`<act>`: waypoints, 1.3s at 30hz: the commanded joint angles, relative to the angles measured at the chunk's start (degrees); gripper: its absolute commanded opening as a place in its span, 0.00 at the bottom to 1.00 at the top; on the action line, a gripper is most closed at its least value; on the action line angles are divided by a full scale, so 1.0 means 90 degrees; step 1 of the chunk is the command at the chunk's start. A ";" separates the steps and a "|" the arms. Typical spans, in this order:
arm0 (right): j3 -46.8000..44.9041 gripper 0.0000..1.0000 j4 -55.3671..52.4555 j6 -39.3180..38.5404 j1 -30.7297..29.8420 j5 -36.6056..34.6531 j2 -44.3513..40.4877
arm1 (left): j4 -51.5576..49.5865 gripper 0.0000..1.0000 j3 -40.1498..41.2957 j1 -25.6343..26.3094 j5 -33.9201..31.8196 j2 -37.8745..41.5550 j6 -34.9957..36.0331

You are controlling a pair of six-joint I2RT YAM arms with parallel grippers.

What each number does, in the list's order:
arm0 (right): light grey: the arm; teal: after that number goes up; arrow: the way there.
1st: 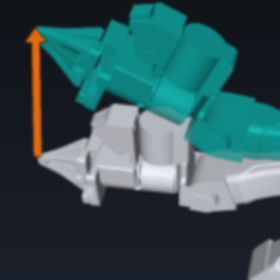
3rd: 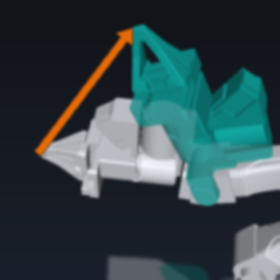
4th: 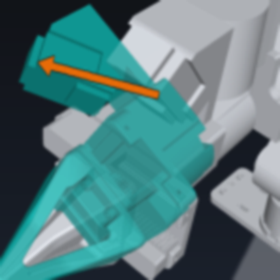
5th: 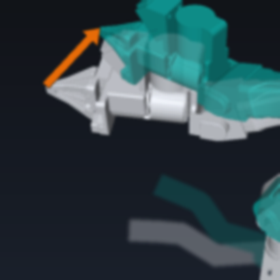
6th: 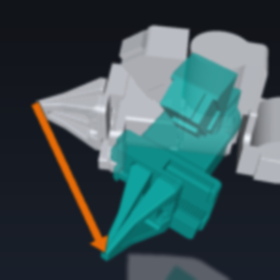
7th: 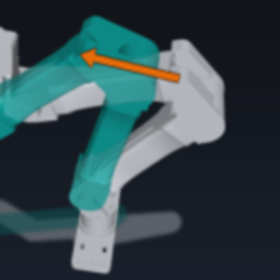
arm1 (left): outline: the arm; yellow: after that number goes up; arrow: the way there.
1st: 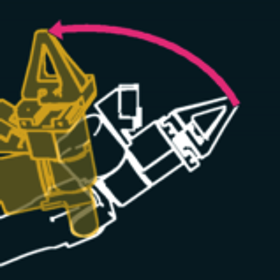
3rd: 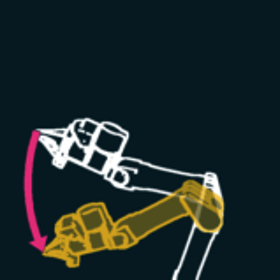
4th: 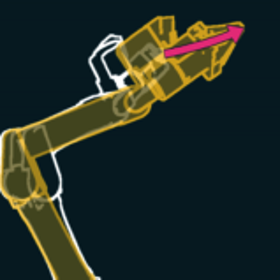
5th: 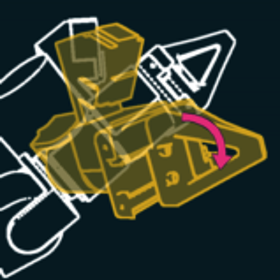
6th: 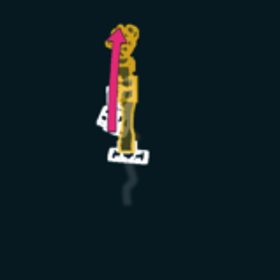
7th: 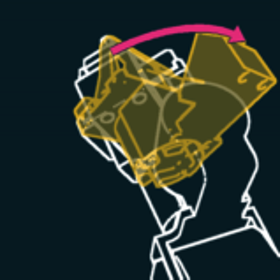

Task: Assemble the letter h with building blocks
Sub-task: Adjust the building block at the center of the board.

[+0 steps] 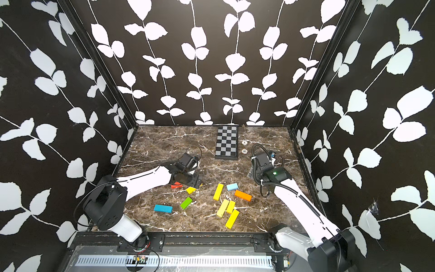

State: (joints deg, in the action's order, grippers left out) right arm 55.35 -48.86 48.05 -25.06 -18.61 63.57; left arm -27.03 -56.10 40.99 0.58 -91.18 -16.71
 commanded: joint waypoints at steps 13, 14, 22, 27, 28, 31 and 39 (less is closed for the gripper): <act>0.0133 0.59 -0.0445 -0.0032 -0.0028 0.0702 -0.0022 | -0.0488 0.66 -0.0017 0.0220 -0.0412 -0.0626 -0.0241; 0.0120 0.57 -0.0457 -0.0022 -0.0031 0.0713 -0.0032 | -0.0498 0.66 -0.0026 0.0212 -0.0484 -0.0675 -0.0260; 0.0107 0.45 -0.0479 -0.0016 -0.0039 0.0764 -0.0008 | -0.0471 0.54 -0.0069 0.0218 -0.0592 -0.0836 -0.0373; 0.0152 0.42 -0.0444 -0.0054 -0.0047 0.0879 0.0075 | -0.0547 0.48 -0.0226 0.0217 -0.0565 -0.0837 -0.0580; 0.0166 0.43 -0.0443 -0.0056 -0.0051 0.0903 0.0075 | -0.0596 0.51 -0.0274 0.0213 -0.0543 -0.0814 -0.0624; 0.0143 0.46 -0.0471 -0.0066 -0.0057 0.0906 0.0037 | -0.0653 0.52 -0.0322 0.0213 -0.0562 -0.0729 -0.0692; 0.0031 0.35 -0.0489 -0.0095 -0.0060 0.0908 -0.0091 | -0.0834 0.19 -0.0467 0.0211 -0.0753 -0.0803 -0.0701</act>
State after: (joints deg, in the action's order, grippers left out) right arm 56.51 -52.18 46.65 -25.23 -10.15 63.79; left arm -32.23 -58.61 42.87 -5.19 -98.56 -22.74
